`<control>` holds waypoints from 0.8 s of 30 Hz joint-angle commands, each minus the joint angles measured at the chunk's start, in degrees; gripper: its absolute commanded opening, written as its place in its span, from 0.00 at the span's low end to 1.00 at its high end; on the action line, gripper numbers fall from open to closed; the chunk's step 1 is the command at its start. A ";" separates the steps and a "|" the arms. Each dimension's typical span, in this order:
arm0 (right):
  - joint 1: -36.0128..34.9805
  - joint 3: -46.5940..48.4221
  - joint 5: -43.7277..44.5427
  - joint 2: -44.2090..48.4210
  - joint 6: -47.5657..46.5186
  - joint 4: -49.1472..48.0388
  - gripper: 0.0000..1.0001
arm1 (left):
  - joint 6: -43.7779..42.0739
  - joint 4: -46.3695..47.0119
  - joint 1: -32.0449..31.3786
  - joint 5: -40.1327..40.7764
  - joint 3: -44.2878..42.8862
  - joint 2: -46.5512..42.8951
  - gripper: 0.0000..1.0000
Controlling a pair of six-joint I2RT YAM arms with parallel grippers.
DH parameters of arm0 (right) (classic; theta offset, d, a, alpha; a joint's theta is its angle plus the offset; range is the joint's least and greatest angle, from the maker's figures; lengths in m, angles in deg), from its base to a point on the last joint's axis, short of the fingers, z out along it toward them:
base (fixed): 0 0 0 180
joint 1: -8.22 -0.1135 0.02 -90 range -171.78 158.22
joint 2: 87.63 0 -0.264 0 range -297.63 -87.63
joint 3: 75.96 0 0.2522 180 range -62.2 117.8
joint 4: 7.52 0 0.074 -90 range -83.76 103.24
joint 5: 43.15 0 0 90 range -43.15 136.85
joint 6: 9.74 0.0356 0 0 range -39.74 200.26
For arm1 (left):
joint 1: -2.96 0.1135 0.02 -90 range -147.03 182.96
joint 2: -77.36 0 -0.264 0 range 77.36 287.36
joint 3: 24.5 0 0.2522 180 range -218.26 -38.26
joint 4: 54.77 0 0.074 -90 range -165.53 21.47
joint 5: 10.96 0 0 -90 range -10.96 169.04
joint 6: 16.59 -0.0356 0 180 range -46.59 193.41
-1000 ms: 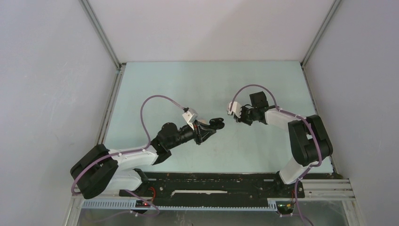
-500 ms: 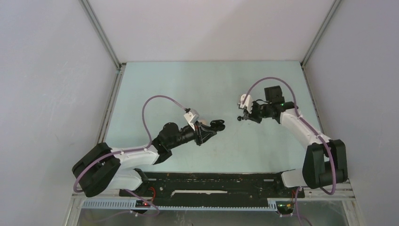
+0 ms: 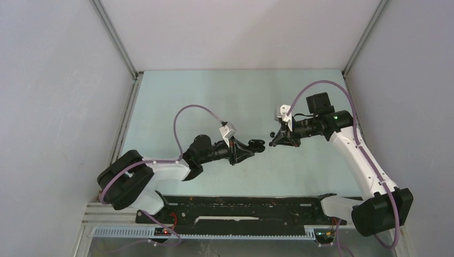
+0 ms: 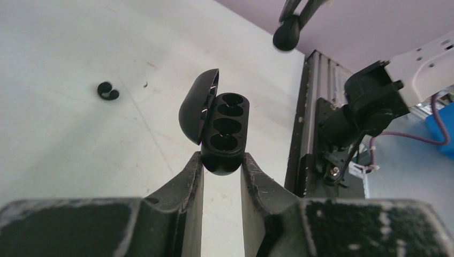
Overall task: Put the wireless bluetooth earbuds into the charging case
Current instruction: Place the earbud in the charging case.
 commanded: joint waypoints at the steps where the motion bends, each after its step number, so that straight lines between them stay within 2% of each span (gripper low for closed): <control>1: -0.69 1.89 -5.31 -0.64 5.03 1.47 0.02 | 2.99 8.25 0.33 -4.14 -2.93 1.49 0.00; 8: -2.43 1.91 -5.16 -0.78 10.96 -3.02 0.02 | 4.22 9.78 0.19 -5.17 -3.84 2.51 0.00; 24: -5.80 1.94 1.64 -2.18 14.00 -7.66 0.03 | 4.36 9.79 -0.12 -6.11 -4.17 2.19 0.00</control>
